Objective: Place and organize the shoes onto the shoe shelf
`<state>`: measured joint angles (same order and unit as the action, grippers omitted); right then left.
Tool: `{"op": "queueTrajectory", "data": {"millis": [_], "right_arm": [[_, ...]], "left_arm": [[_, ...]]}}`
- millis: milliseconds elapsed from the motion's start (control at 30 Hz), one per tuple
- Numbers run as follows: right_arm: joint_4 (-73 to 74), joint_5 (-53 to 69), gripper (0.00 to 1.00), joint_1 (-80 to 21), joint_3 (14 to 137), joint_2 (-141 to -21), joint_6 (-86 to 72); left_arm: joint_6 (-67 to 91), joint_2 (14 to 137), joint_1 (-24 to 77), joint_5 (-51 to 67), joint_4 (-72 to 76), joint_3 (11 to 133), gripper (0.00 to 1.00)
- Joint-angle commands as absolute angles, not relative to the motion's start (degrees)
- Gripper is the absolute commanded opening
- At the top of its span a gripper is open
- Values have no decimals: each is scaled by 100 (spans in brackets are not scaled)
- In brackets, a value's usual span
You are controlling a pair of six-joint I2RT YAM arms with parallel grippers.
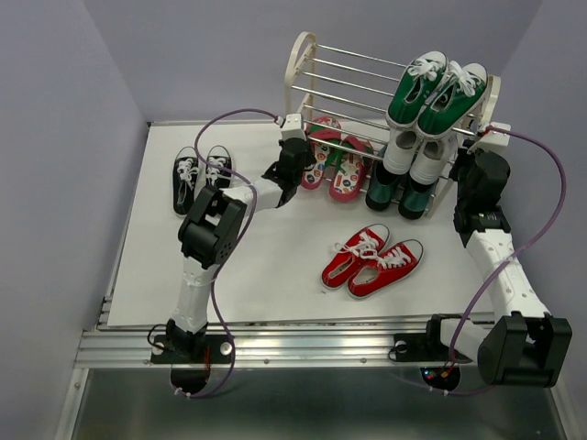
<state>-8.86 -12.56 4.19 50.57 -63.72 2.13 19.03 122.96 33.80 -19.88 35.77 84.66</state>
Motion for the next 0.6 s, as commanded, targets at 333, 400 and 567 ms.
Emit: {"op": "queueTrajectory", "data": {"millis": [333, 400, 567], "right_arm": [[-897, -1072, 1, 492, 5142, -6249, 457], [-896, -1090, 2, 492, 5142, -6258, 440], [-835, -1081, 2, 492, 5168, -6258, 352]], "left_arm": [[1881, 12129, 3287, -1512, 4157, 8860, 62], [1855, 11989, 3287, -1381, 4096, 8737, 68], [1854, 11393, 3305, -967, 3946, 8272, 79]]}}
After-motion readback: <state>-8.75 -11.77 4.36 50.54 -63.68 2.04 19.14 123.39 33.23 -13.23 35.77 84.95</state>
